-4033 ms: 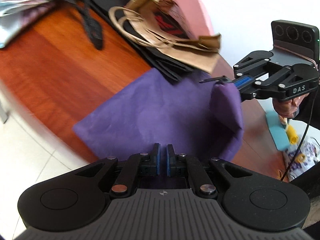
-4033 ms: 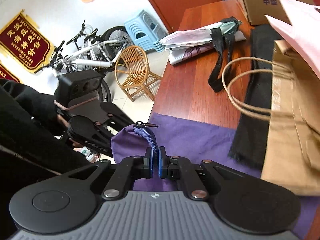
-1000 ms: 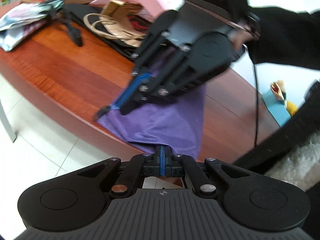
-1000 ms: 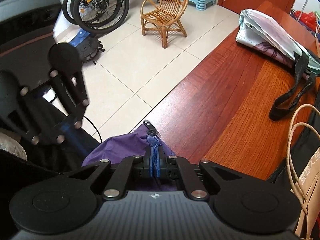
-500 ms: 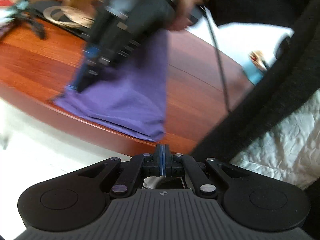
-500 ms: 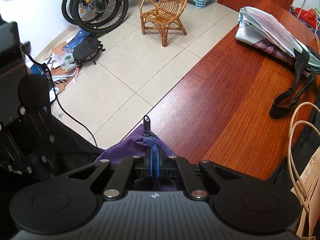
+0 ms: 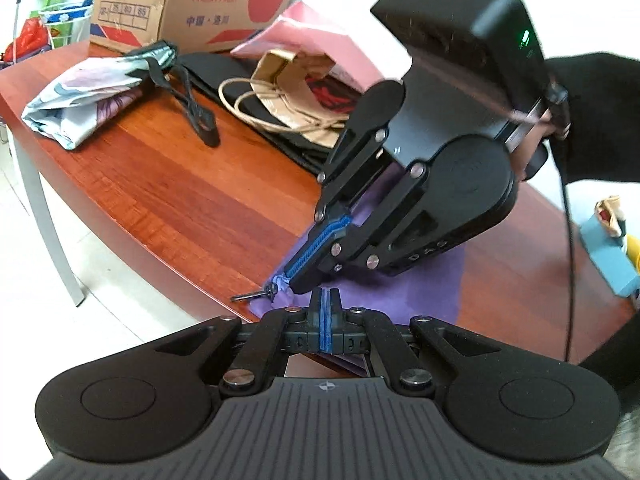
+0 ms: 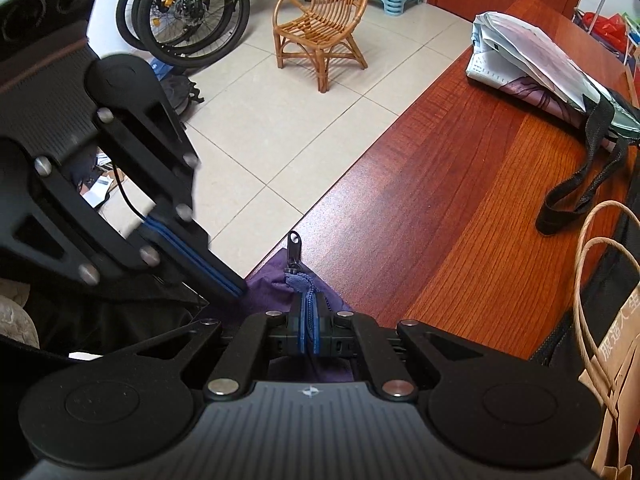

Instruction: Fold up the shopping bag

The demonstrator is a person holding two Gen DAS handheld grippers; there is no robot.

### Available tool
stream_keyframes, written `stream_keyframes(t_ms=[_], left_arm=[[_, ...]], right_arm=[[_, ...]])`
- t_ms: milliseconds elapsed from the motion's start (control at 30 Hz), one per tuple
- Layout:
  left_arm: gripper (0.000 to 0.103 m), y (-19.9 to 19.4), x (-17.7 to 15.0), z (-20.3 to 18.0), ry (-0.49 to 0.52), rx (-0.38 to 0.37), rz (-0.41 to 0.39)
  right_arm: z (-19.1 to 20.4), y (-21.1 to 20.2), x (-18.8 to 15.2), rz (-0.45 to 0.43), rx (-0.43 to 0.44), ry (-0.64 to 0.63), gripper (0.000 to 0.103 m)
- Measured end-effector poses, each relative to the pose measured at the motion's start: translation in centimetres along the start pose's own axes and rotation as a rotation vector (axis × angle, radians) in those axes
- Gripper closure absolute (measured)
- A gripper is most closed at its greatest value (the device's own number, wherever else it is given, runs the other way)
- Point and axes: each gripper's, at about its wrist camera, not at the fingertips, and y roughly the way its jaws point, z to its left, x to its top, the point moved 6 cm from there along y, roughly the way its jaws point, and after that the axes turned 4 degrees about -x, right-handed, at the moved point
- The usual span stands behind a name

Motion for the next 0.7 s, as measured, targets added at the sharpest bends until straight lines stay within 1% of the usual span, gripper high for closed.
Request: stream_keyframes(t_ms=[133,267,333,400,433,500,567,633,700], left_arm=[[0.103,0.6,-1.2,0.3,0.014,0.03,0.048],[0.102,0.6,-1.4,0.8,-0.018,0.026,0.052],[0.102,0.6,-1.4,1.0,-0.024,0.024,0.052],[0.102,0.7,-1.4,1.1,-0.024,0.023,0.052],[0.101,0.7,-1.4,1.2,-0.023,0.021,0.052],[0.101,0.7,-1.4,1.3,-0.021,0.018,0.053],[0.101,0.7,-1.4,1.3,-0.016,0.015,0.056],[0.101,0.7,-1.3,1.3,-0.013,0.011,0.059],[0.101,0.7,-1.3,1.2,-0.011,0.009,0.062]], right_arm=[[-0.1,0.0,0.0,-0.005,-0.002,0.024,0.101],[-0.3,-0.1,0.0,-0.01,-0.003,0.048,0.1],[-0.3,-0.5,0.0,-0.026,-0.006,0.066,0.096],[-0.3,-1.7,-0.2,-0.071,-0.014,0.097,0.092],[-0.2,-2.9,-0.6,-0.105,-0.027,0.119,0.085],[0.0,-5.3,-1.5,-0.157,-0.056,0.151,0.079],[0.3,-7.2,-2.5,-0.181,-0.08,0.186,0.077],[0.5,-8.6,-3.8,-0.186,-0.098,0.222,0.074],[0.7,-9.9,-5.2,-0.189,-0.115,0.259,0.074]])
